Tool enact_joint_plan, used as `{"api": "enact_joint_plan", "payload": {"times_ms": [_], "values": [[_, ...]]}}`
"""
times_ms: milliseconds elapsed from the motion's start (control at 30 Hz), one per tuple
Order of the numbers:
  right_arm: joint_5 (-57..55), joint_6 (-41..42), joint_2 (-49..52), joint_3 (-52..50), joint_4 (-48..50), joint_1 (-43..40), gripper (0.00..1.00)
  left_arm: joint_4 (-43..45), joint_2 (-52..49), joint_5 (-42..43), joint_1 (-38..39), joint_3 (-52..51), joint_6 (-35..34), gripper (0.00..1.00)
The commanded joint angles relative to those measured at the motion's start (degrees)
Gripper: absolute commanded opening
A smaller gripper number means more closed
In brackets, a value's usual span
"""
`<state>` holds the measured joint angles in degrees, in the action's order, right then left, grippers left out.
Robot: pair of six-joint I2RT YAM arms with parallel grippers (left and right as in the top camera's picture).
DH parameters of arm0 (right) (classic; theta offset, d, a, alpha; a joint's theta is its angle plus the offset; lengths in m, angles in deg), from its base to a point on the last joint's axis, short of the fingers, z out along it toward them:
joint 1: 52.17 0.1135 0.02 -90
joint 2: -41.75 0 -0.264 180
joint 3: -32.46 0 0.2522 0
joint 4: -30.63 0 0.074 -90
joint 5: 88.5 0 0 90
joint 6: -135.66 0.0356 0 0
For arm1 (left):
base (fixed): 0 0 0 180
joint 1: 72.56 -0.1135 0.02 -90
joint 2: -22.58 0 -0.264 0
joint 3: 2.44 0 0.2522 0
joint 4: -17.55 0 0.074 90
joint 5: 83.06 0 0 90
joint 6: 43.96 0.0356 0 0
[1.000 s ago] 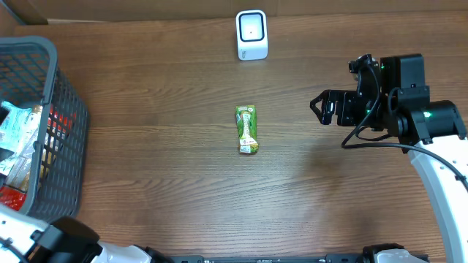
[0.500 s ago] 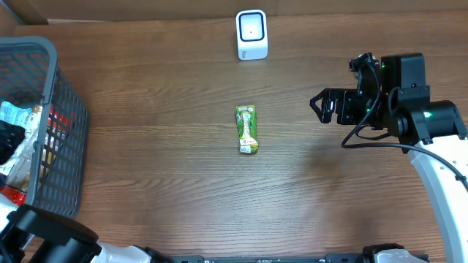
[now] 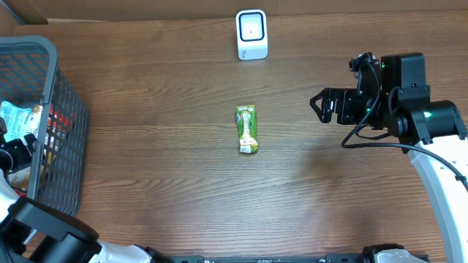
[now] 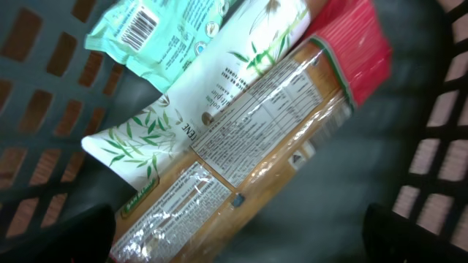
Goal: Scan the item barcode
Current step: 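Return the left gripper to the basket and grasp the red-capped pasta pack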
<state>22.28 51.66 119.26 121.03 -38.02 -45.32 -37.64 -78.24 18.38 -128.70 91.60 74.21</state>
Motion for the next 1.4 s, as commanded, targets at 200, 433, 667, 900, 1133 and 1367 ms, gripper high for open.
{"api": "enact_joint_plan", "payload": {"times_ms": [200,433,667,900,1133,1367], "values": [[0.3,-0.1,0.0,1.4,0.3,0.3,1.0,1.3,-9.2,-6.5,0.7,-0.5,5.1,1.0],[0.3,0.0,0.0,1.4,0.3,0.3,1.0,1.5,-13.0,-6.5,1.6,-0.5,5.1,1.0],[0.3,-0.1,0.0,1.4,0.4,0.3,1.0,-1.4,-15.9,-6.5,2.6,-0.6,3.3,0.94],[0.3,0.0,0.0,1.4,0.4,0.3,1.0,-1.9,-16.2,-6.5,3.2,-1.0,-2.2,0.04],[0.3,0.0,0.0,1.4,0.4,0.3,1.0,-2.4,-16.2,-6.5,3.4,0.4,-9.0,0.04],[0.3,-0.1,0.0,1.4,0.4,0.3,1.0,-11.6,-16.2,-3.9,3.5,12.9,-18.3,0.04]]}}
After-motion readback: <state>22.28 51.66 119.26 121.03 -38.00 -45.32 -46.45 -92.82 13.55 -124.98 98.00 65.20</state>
